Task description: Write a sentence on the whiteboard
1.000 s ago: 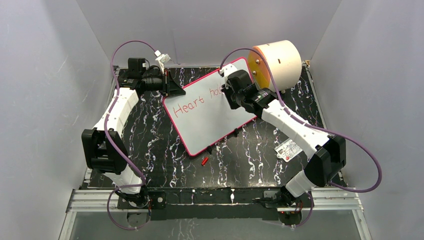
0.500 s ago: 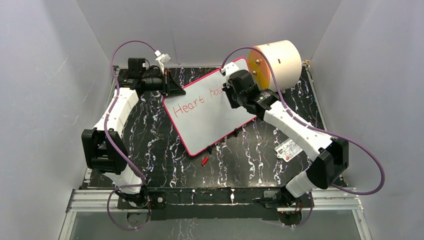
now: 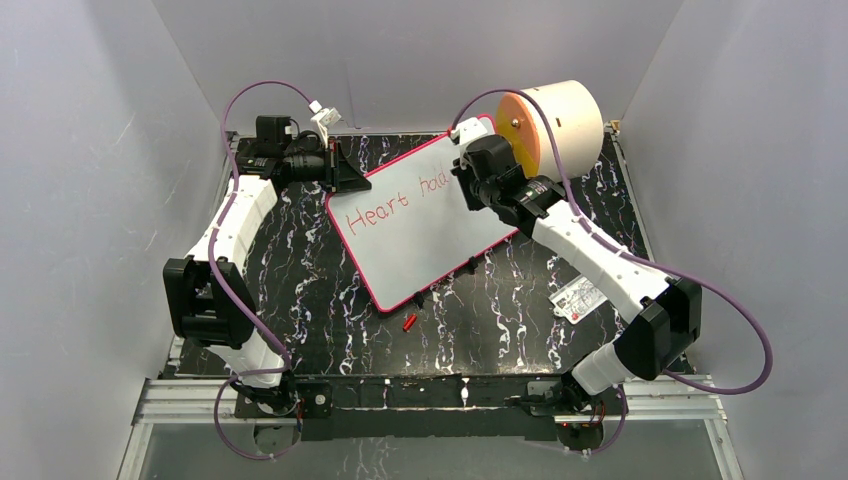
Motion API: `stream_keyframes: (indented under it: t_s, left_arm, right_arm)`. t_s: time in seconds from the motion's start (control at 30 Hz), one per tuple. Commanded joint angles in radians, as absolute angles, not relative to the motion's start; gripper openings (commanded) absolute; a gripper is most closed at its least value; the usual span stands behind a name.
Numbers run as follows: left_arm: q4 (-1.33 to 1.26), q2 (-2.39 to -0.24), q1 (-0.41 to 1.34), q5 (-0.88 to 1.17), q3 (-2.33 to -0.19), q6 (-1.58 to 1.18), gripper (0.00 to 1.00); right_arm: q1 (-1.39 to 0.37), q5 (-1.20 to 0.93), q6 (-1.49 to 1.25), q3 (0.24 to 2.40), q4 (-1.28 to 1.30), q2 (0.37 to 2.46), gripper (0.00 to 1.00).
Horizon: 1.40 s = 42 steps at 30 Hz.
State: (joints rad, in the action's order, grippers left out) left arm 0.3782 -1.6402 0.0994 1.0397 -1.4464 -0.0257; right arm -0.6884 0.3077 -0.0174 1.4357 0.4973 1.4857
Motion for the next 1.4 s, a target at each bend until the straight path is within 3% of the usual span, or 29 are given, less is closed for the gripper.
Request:
stream_keyframes:
  t_s: [0.0, 1.37]
  left_arm:
    - [0.464, -1.625, 0.112, 1.046, -1.430, -0.005, 0.00]
    - [0.463, -1.625, 0.112, 1.047, -1.431, -0.005, 0.00]
  right_arm:
    - [-0.688, 0.309, -0.002, 1.474, 0.447, 1.492, 0.00]
    - [-0.687, 0.296, 0.036, 1.539, 0.469, 1.557, 0.00]
